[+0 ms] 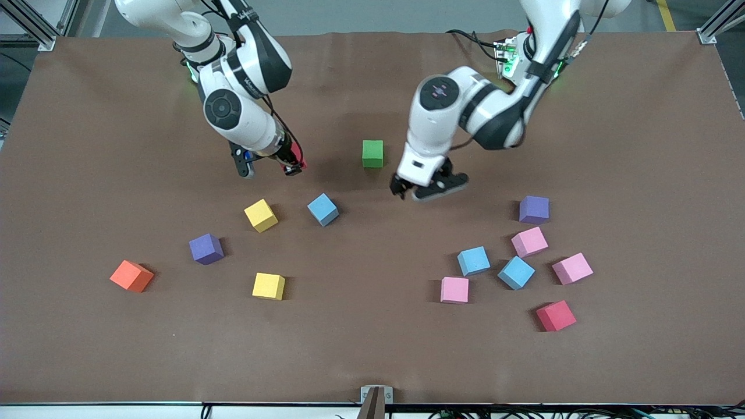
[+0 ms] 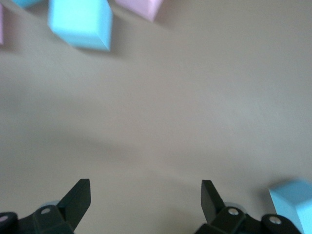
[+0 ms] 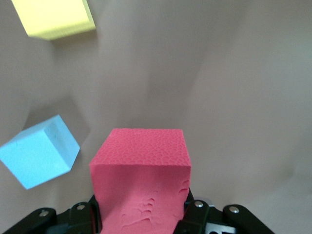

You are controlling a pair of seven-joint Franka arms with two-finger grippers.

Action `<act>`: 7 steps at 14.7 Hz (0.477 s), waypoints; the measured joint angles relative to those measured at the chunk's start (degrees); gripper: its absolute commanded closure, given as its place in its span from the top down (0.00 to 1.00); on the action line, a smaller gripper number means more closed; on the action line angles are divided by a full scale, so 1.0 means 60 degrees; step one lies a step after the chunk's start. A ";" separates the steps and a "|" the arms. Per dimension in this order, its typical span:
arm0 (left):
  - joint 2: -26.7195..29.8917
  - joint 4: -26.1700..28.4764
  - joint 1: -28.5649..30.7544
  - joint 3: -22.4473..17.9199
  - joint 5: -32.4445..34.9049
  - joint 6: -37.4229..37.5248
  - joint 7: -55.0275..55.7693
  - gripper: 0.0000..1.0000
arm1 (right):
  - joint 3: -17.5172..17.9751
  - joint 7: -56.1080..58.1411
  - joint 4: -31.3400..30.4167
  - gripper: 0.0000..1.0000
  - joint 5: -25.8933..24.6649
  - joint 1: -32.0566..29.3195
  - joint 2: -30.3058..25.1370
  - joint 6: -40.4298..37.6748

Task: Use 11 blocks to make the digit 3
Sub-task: 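Grasp the cyan cube with the left gripper while the right gripper holds red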

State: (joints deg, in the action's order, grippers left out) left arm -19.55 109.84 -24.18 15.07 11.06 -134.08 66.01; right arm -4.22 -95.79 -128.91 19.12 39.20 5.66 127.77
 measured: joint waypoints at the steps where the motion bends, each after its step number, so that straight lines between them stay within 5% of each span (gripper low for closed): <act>1: -0.0041 -0.0078 0.0362 -0.0008 0.0001 0.0030 -0.0422 1.00 | 0.0001 -0.0488 -0.0026 0.07 0.0007 0.0314 0.0107 0.0298; 7: -0.1089 -0.1080 0.1867 -0.0034 0.0005 0.0042 -0.3222 1.00 | 0.0018 -0.2344 -0.0177 0.07 0.0038 0.1788 0.1219 0.2470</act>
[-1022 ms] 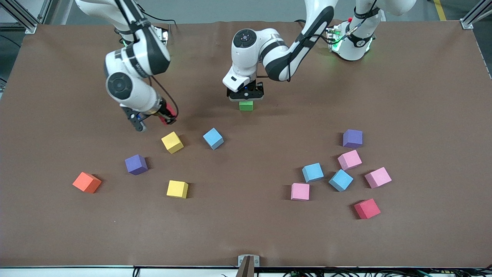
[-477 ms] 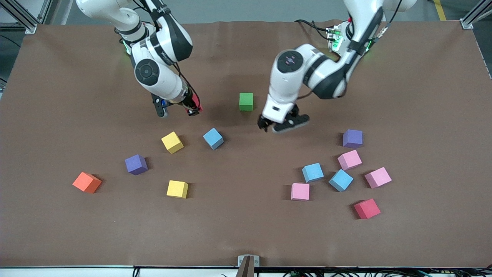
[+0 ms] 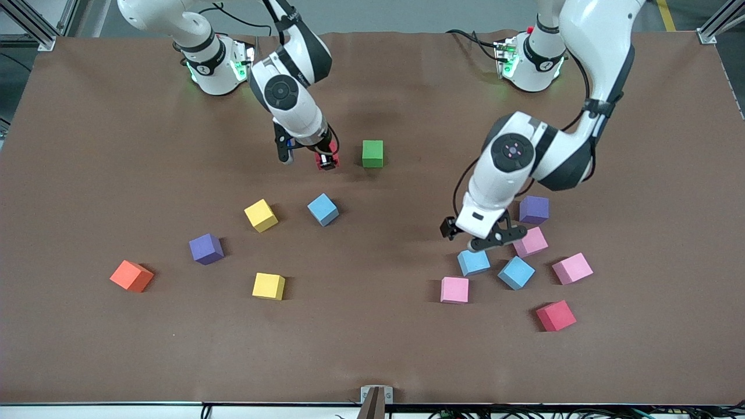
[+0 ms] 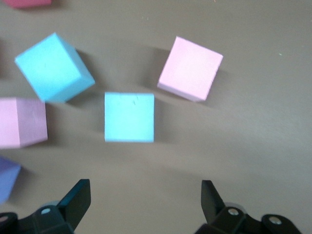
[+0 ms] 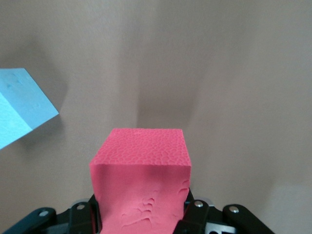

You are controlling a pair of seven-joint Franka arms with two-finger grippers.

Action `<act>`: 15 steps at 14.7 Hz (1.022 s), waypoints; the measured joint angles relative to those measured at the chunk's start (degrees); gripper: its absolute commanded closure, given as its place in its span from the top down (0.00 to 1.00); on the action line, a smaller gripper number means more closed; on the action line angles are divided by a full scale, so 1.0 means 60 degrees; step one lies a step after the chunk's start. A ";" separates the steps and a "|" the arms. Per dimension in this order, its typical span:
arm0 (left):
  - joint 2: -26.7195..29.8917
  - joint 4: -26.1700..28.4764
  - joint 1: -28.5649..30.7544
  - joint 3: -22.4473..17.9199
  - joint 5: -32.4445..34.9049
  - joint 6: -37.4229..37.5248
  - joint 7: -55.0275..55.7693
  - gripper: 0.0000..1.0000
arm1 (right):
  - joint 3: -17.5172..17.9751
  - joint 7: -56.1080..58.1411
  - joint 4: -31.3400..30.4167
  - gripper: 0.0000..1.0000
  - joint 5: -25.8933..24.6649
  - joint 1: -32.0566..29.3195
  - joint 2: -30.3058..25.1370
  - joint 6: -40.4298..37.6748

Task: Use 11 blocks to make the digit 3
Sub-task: 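Grasp the cyan cube with the left gripper while the right gripper holds red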

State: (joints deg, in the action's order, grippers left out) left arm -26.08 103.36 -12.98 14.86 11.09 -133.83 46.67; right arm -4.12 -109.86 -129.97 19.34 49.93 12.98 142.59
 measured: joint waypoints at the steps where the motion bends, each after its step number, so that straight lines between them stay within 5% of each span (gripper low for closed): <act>1: -0.0185 -0.0126 0.0133 -0.0003 0.0001 0.0000 -0.0436 1.00 | -0.0002 -0.0032 0.0000 0.07 0.0098 0.0009 0.0055 0.0097; 15: -0.2148 -0.1728 0.0642 0.0029 0.0002 -0.0012 -0.1327 1.00 | -0.0008 -0.0033 0.0029 0.08 0.1452 0.0511 0.0749 0.1195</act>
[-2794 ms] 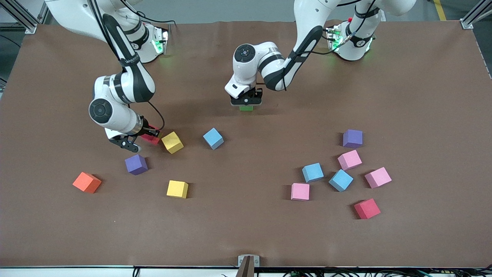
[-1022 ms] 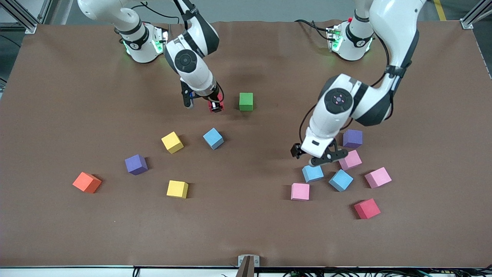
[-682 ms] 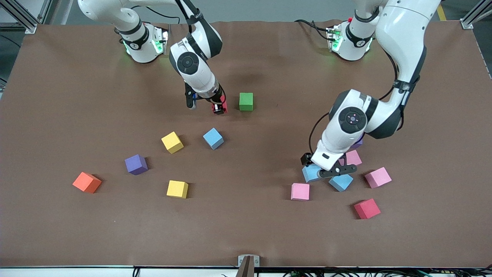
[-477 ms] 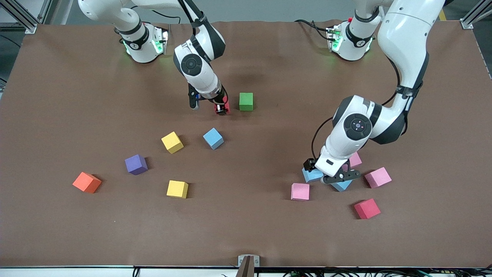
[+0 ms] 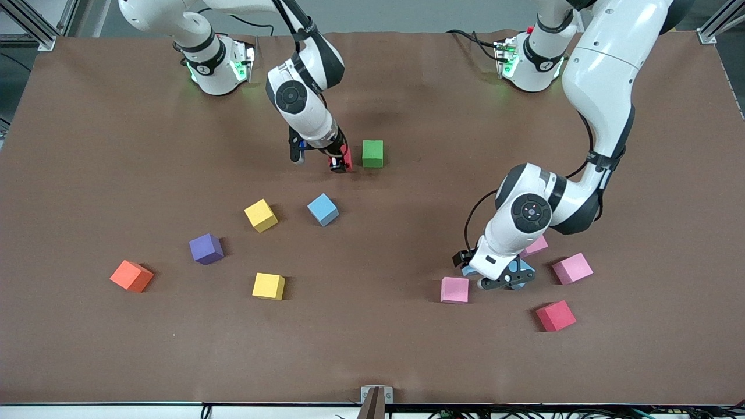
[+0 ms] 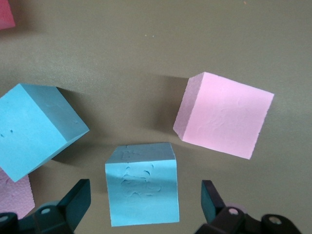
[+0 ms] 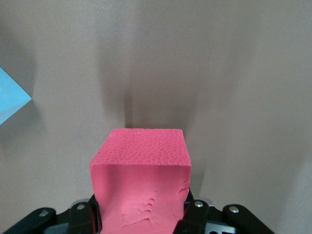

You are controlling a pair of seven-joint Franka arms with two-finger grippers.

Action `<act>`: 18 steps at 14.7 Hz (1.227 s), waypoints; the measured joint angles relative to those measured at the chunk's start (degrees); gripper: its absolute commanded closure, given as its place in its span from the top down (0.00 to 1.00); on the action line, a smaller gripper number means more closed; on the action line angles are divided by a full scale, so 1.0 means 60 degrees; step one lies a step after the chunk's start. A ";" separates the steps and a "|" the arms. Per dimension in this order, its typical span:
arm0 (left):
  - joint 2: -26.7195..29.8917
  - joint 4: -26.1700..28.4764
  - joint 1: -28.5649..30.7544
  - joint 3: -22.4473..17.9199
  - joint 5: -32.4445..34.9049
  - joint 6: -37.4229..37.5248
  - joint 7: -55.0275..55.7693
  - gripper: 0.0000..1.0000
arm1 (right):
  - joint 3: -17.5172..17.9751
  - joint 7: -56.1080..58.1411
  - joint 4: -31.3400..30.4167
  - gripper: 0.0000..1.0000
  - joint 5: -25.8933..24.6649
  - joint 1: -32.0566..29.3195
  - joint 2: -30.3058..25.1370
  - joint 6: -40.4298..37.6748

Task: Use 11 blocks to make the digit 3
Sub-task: 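Grasp the cyan cube with the left gripper while the right gripper holds red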

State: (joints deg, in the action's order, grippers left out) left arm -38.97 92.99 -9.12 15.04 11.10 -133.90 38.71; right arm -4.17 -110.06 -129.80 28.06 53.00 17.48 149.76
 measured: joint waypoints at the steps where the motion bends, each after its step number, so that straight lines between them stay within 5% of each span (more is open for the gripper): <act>1: -0.0031 -0.0001 -0.0001 0.0001 0.0000 0.0004 0.0042 1.00 | 0.0000 0.0000 0.0000 0.08 0.0001 0.0011 0.0028 0.0008; 18: -0.0614 -0.0037 0.0031 -0.0018 0.0000 0.0007 0.0536 0.85 | -0.0004 -0.0139 0.0042 0.09 0.0354 0.0631 0.0699 0.0955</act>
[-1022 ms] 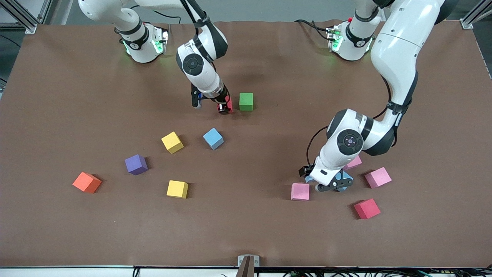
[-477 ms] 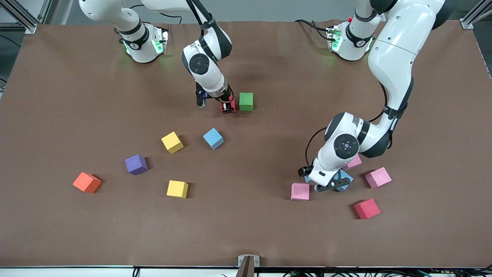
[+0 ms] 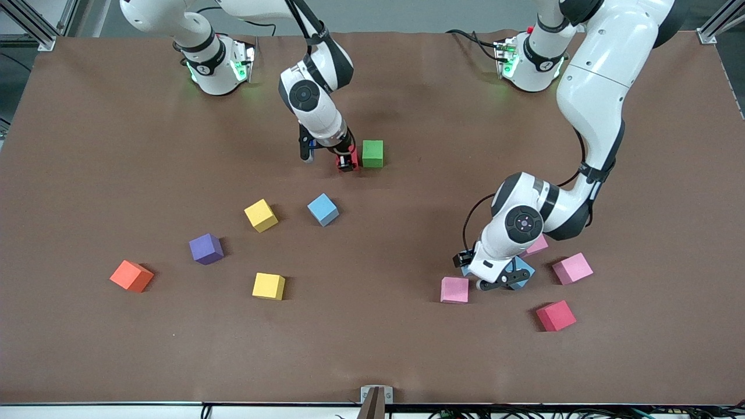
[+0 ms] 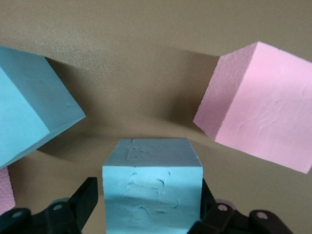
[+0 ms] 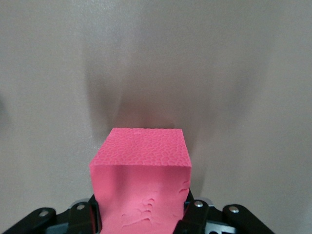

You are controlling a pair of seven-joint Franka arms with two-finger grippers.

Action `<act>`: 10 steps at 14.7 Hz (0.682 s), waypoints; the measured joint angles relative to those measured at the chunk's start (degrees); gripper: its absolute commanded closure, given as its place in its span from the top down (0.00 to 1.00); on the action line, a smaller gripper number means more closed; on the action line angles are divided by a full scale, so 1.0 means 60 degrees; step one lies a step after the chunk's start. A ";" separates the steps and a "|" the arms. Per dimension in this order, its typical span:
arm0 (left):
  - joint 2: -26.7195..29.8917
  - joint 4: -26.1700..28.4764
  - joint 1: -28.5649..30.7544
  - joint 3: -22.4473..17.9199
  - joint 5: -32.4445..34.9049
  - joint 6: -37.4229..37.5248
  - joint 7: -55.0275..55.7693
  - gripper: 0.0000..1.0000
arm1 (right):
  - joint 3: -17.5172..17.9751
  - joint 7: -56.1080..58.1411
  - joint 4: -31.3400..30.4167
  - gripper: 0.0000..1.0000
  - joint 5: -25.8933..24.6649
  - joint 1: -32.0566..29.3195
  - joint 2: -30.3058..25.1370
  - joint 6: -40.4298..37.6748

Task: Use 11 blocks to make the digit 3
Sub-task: 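Grasp the cyan cube with the left gripper while the right gripper holds red, then place the red cube beside green while the left gripper carries cyan over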

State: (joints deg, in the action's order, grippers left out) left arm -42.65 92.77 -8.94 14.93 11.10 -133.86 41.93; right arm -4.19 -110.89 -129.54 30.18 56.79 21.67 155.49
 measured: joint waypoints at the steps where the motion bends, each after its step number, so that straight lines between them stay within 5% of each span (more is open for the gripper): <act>1: 0.0000 -0.0011 0.0001 -0.0001 0.0000 0.0000 0.0027 0.85 | 0.0000 -0.0003 0.0000 0.09 0.0002 0.0004 0.0001 0.0004; 6: -0.0002 -0.0191 0.0014 -0.0008 -0.0006 0.0000 0.0206 0.83 | 0.0000 -0.0052 0.0011 0.11 0.0007 0.0021 0.0002 0.0010; 10: -0.0003 -0.0245 0.0014 -0.0008 -0.0006 0.0000 0.0209 0.70 | 0.0000 -0.0105 0.0018 0.11 0.0015 0.0080 0.0004 0.0009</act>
State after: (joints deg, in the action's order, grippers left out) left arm -42.67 91.30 -8.85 14.88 11.06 -133.86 43.18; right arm -4.19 -111.52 -129.43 30.27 57.27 21.69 155.55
